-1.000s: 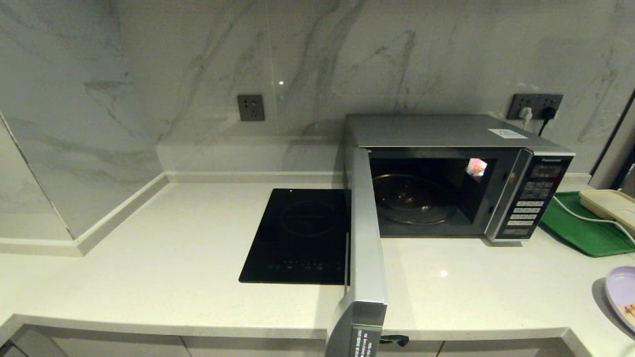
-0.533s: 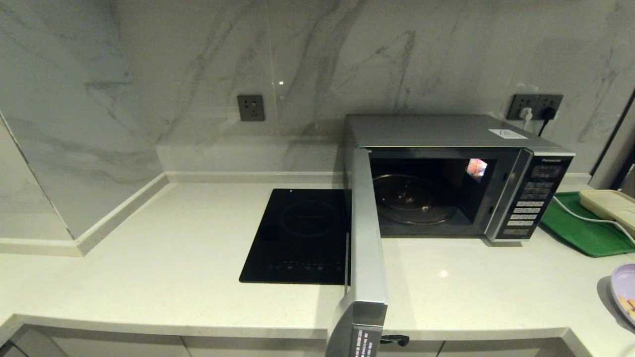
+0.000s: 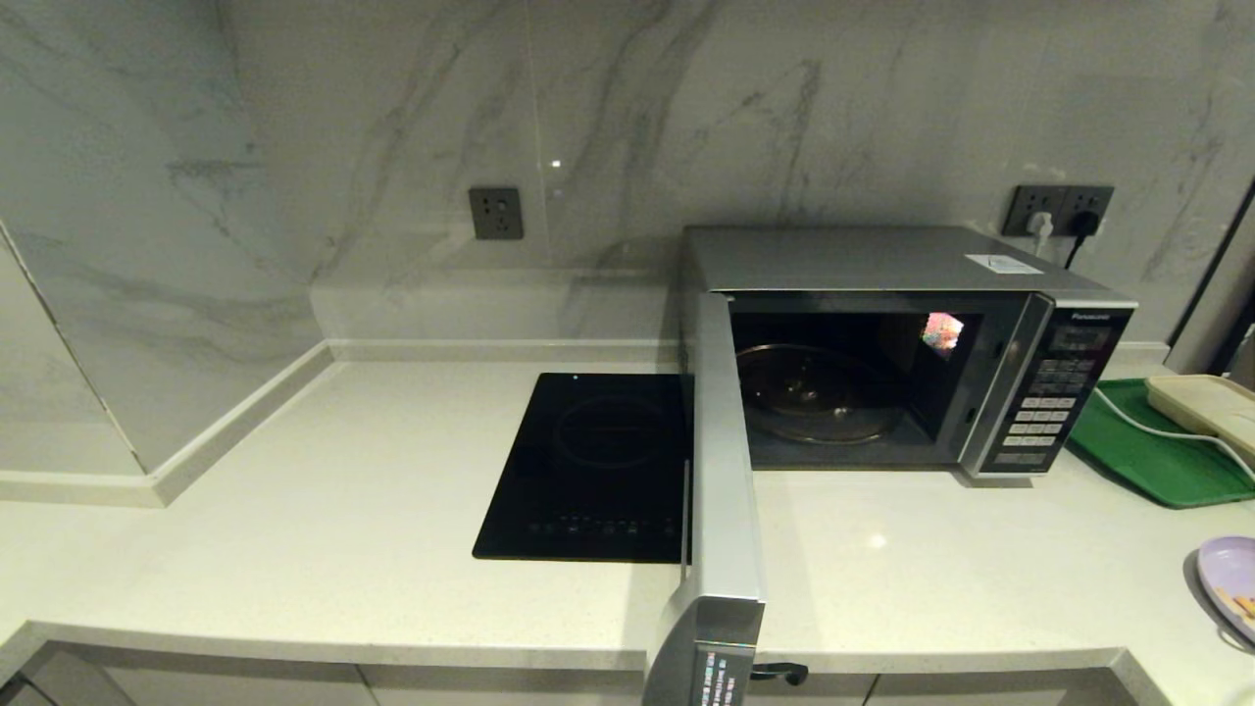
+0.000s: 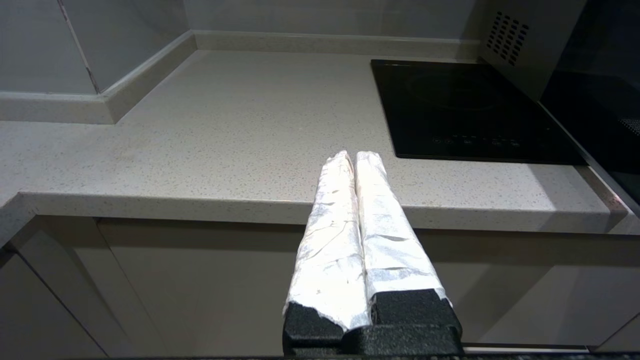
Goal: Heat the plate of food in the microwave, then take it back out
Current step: Put the plate in the microwave oven
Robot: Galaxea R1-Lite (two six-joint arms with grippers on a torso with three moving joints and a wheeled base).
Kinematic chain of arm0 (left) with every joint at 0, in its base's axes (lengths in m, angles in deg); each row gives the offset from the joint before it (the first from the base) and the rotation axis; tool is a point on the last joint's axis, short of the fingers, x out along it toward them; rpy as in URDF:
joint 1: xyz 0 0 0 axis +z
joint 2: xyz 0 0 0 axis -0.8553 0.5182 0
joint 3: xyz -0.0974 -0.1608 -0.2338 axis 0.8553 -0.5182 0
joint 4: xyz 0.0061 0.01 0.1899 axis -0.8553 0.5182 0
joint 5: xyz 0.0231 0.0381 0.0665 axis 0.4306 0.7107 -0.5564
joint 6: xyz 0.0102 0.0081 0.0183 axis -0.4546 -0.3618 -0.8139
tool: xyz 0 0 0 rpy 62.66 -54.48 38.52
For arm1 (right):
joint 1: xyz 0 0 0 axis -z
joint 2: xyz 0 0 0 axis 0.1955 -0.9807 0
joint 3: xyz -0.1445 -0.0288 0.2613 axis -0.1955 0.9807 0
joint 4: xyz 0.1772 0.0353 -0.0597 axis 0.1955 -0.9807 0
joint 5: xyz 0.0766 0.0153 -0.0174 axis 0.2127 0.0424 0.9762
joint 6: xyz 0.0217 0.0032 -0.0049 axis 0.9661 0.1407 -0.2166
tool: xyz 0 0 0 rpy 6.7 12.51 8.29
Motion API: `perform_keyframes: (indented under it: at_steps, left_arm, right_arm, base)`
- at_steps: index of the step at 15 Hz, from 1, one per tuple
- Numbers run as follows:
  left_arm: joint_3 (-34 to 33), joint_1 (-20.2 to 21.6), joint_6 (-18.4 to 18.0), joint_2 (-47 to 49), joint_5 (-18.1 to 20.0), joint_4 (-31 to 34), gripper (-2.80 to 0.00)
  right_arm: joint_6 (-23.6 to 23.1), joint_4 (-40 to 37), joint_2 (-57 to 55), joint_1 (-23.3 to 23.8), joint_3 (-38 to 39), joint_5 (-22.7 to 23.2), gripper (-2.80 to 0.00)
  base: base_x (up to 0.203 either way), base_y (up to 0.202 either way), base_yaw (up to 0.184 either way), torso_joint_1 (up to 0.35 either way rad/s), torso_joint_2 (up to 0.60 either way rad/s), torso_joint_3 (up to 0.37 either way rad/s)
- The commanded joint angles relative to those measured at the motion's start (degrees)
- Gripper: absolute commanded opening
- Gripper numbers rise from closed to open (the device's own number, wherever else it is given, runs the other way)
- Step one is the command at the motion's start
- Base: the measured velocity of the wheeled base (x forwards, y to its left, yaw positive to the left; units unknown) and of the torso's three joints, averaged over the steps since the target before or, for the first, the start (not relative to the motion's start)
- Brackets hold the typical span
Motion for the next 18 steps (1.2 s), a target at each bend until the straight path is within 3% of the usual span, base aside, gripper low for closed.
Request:
perform_keyframes:
  at_steps: [1, 18]
  left_arm:
    - [0.0, 0.0, 0.0, 0.0, 0.0, 0.0, -2.80]
    - [0.0, 0.0, 0.0, -0.1, 0.0, 0.0, -2.80]
  right_arm:
    - [0.1, 0.0, 1.7, 0.0, -0.1, 0.1, 0.00]
    - [0.6, 0.1, 1.6, 0.2, 3.8, 1.6, 0.00]
  base:
    - [0.000, 0.000, 0.000, 0.000, 0.00, 0.000]
    - [0.000, 0.000, 0.000, 0.000, 0.00, 0.000]
